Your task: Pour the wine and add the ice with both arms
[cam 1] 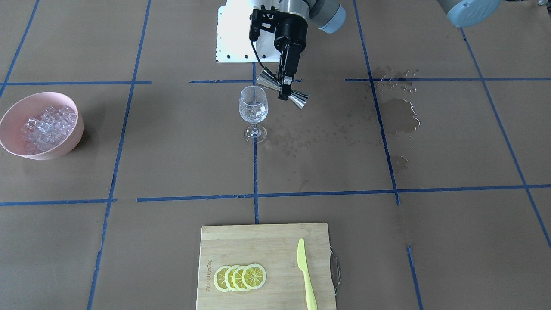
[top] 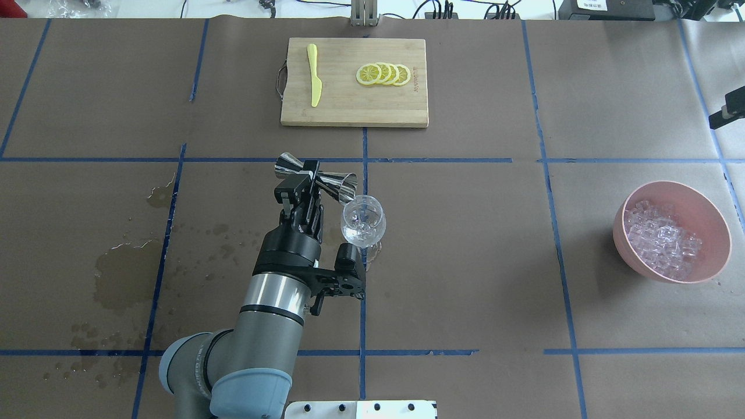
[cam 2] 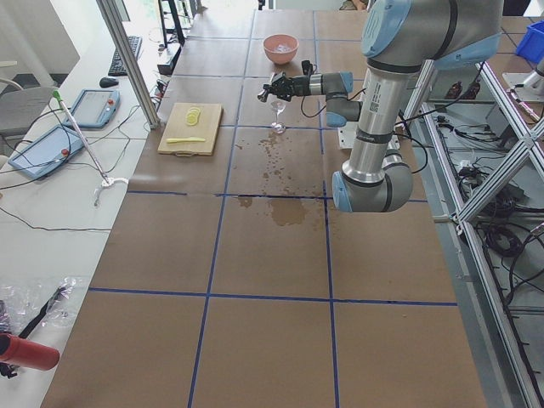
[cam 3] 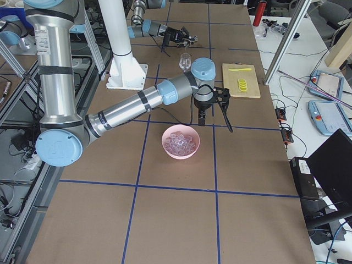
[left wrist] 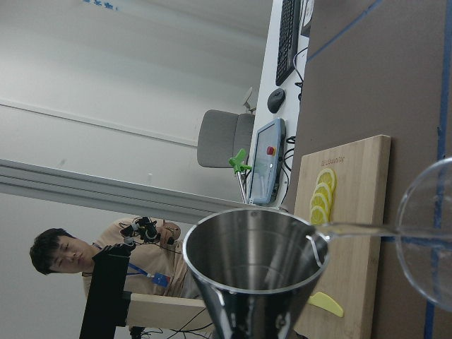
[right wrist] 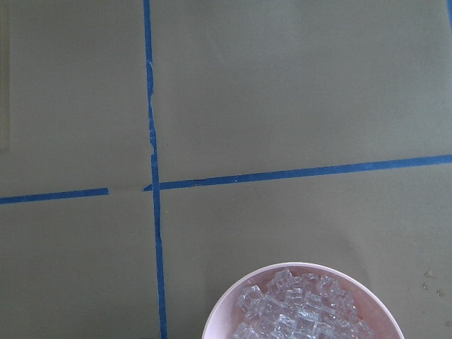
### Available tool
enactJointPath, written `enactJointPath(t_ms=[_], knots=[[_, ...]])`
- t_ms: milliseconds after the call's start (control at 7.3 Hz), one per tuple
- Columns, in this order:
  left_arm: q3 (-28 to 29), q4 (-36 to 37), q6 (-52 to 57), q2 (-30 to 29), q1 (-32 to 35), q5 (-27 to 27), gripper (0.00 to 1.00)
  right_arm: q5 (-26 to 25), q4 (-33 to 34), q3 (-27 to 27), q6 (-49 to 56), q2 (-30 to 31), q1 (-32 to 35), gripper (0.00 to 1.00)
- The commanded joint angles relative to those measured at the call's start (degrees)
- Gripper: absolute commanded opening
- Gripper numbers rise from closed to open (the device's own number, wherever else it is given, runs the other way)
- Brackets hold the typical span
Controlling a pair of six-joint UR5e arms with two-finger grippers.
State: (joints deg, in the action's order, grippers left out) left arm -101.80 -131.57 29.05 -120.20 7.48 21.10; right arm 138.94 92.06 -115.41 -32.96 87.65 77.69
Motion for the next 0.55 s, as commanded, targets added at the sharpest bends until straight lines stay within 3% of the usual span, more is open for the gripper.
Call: enactJointPath(t_ms=[0, 411], knots=[[1.17, 0.00, 0.21, -0.12, 0.25, -0.01, 0.00, 0.01, -0.04, -0.08, 0.00, 0.06, 0.00, 1.00], [2.57, 0.00, 0.21, -1.09, 0.16, -0.01, 0.00, 0.01, 0.05, -0.08, 0.00, 0.15, 0.00, 1.00]])
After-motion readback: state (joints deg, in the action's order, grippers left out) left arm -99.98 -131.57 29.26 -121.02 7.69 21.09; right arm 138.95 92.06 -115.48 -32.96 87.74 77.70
